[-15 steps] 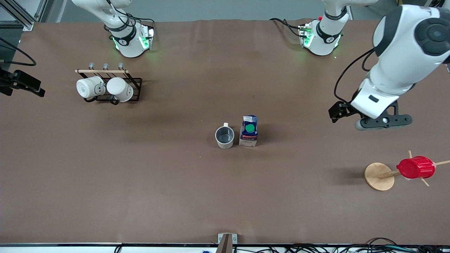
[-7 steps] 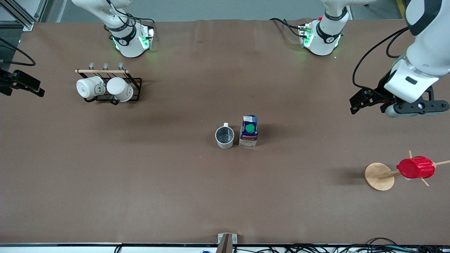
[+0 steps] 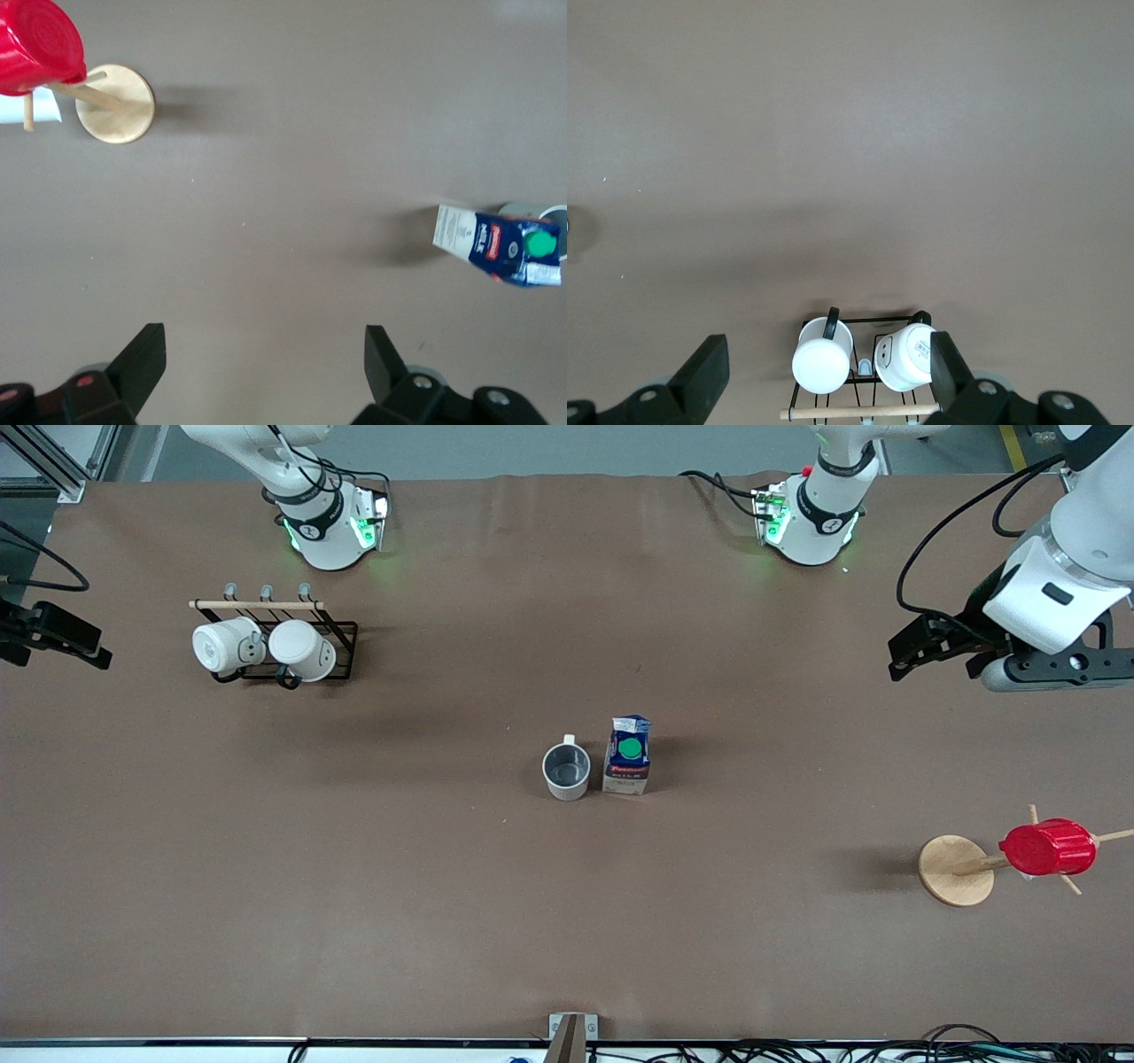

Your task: Place cup and milk on table

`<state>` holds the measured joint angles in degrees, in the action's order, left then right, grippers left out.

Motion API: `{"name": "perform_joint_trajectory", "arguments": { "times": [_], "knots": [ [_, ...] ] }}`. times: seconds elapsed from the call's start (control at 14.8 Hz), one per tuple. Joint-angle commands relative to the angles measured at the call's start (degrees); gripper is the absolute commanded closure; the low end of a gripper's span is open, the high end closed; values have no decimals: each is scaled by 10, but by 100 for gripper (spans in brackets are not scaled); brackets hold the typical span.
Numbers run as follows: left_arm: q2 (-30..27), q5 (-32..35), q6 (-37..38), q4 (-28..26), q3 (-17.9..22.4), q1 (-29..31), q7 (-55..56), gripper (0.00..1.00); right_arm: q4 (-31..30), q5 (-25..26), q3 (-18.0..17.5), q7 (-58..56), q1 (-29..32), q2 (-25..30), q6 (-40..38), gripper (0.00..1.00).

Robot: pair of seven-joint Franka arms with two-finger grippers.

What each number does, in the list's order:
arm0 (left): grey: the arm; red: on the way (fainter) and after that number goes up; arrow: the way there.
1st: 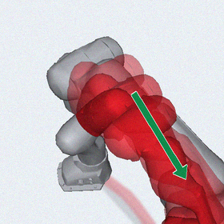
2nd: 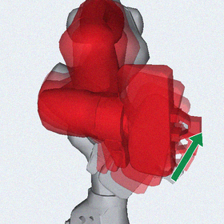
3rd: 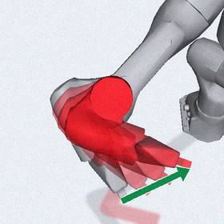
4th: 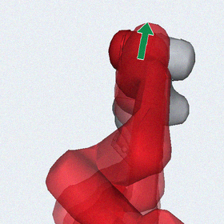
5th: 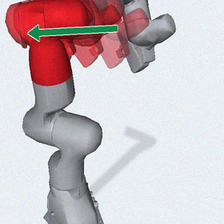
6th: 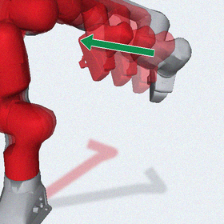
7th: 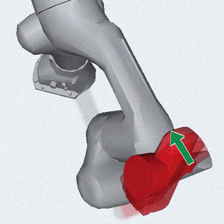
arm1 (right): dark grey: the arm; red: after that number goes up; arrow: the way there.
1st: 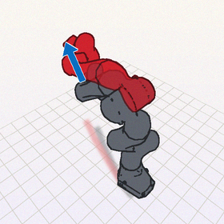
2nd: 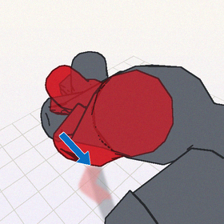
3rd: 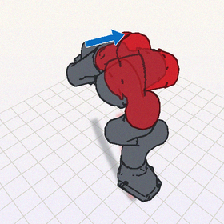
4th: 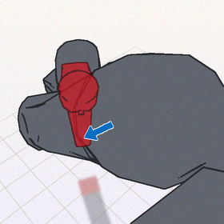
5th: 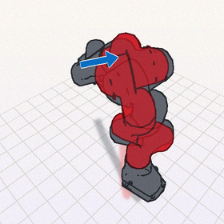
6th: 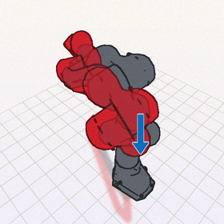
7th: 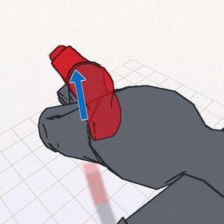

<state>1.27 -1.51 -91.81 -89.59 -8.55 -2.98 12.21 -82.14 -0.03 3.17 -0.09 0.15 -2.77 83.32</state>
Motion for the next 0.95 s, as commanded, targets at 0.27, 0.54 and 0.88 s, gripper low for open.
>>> {"name": "perform_joint_trajectory", "arguments": {
  "times": [0.27,0.54,0.88],
  "knots": [
    [-44,-6,-42,-64,27,-20,-25,2,-21,-13,1,-7,5,21,3,0],
    [-51,-3,-37,-67,27,-19,-25,2,-21,-13,1,-7,5,21,3,0],
    [-50,-3,-28,-52,27,-12,-63,2,-21,-13,1,-7,4,21,3,0]
  ]
}}
